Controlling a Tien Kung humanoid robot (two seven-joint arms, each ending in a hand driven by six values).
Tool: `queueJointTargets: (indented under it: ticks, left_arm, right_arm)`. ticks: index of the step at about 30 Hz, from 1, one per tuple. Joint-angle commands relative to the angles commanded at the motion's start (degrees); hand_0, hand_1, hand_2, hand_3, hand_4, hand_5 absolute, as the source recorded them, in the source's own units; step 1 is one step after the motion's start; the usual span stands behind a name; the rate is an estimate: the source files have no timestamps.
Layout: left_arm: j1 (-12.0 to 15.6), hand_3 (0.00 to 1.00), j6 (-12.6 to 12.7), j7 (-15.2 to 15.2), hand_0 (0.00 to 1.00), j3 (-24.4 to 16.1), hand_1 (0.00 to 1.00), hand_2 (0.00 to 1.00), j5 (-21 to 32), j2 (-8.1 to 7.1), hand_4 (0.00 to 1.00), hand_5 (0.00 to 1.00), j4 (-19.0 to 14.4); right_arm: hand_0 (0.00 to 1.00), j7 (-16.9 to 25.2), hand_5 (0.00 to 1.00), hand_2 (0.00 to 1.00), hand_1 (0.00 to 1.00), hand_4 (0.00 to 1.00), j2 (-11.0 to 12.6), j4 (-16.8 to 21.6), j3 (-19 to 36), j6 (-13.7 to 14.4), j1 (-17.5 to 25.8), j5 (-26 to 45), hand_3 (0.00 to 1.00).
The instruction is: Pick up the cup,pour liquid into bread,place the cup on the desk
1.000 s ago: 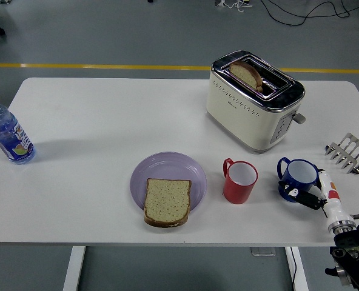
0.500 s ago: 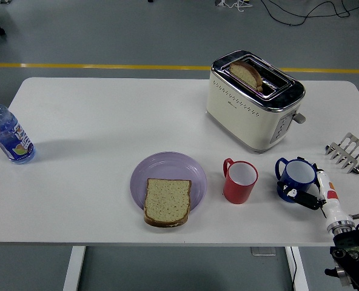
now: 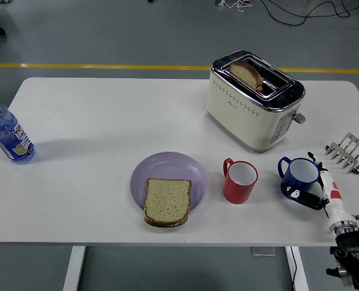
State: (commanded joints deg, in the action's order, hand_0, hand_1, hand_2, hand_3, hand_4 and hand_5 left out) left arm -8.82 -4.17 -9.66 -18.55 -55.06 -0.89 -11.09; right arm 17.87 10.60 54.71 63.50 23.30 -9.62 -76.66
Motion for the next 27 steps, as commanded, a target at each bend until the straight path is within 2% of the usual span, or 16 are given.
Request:
queueJointTargets:
  ticks: [13, 27]
  left_arm:
    - [0.1, 0.629, 0.0, 0.0, 0.668, 0.1, 0.735, 0.737, 0.0, 0.01, 0.394, 0.998, 0.0]
    - [0.2, 0.628, 0.1, 0.0, 0.668, 0.1, 0.735, 0.737, -0.1, 0.03, 0.394, 0.998, 0.0]
  right_arm:
    - [0.87, 0.1, 0.016, 0.901, 0.769, 0.915, -0.1, 0.5, 1.0, -0.1, 0.4, -0.1, 0.998]
    - [0.901, -0.9, 0.015, 0.936, 0.811, 0.923, 0.1, 3.2, 2.0, -2.7, 1.4, 1.2, 0.998]
